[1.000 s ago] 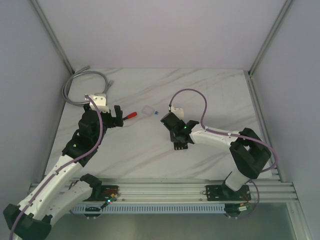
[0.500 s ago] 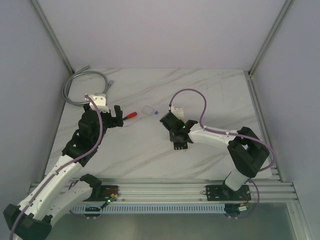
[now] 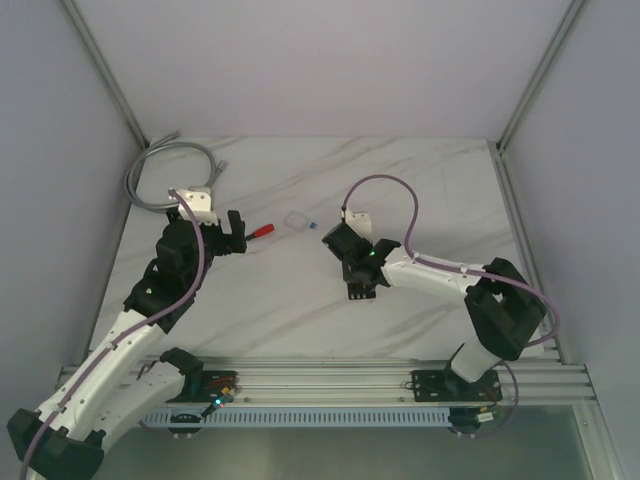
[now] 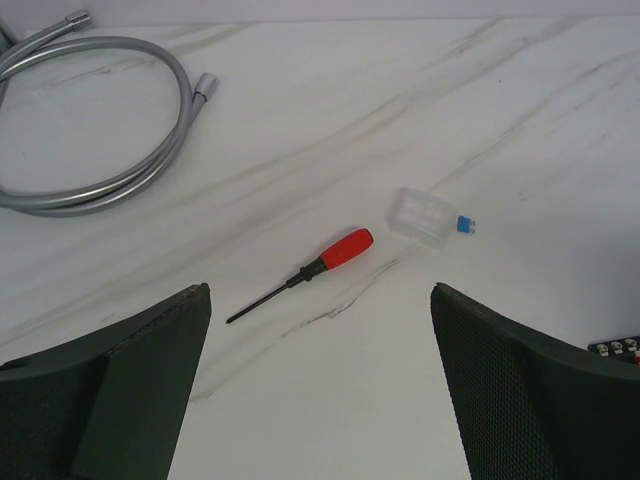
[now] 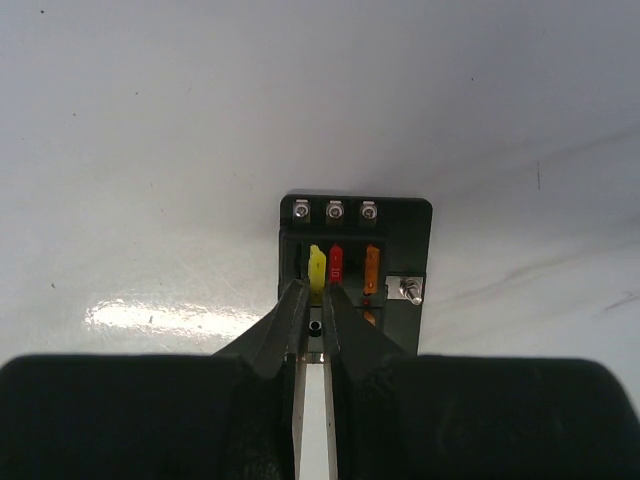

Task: Snap on the fuse box
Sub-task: Install the fuse at the fuse box base.

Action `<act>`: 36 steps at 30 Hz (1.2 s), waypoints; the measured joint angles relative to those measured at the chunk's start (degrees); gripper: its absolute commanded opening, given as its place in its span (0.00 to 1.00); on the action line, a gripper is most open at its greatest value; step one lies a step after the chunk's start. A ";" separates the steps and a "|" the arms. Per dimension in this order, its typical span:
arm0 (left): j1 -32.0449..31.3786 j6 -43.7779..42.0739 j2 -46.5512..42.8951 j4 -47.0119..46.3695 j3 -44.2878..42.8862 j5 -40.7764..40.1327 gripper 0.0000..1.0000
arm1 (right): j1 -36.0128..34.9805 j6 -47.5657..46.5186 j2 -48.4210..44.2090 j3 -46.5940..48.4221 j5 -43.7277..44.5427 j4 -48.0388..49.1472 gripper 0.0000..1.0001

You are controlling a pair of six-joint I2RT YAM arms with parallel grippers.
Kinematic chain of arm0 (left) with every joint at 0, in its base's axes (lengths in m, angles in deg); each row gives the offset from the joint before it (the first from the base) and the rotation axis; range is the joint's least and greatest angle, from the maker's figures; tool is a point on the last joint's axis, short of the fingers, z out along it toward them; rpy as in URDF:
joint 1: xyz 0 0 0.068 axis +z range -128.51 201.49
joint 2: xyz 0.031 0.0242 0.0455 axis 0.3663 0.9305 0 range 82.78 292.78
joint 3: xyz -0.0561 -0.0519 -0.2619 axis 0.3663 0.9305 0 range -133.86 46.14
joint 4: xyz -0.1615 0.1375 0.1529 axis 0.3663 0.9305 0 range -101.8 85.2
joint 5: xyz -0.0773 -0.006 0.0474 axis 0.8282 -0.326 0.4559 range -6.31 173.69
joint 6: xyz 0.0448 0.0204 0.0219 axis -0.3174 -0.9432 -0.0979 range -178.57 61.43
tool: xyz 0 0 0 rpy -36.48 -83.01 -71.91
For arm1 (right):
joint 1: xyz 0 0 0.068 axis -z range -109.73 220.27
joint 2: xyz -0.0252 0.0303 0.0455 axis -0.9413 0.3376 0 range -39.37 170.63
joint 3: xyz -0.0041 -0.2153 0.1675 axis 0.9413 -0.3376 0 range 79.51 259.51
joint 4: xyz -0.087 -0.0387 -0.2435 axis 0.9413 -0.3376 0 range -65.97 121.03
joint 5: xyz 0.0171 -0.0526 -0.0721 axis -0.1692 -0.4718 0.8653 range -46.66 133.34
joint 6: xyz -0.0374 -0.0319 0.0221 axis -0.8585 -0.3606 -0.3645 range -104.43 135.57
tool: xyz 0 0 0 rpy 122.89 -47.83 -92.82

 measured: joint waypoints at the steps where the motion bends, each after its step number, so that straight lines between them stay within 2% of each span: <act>1: 0.09 0.09 0.00 -0.02 0.00 0.11 1.00 | 0.00 0.02 -0.02 0.04 0.11 0.00 0.00; 32: 0.24 0.17 -0.31 -0.02 0.00 0.39 1.00 | 0.00 0.17 2.62 0.13 -2.38 0.48 0.00; 36: 0.28 0.17 -0.31 0.00 0.00 0.57 1.00 | 0.00 0.17 2.62 0.13 -2.40 0.35 0.08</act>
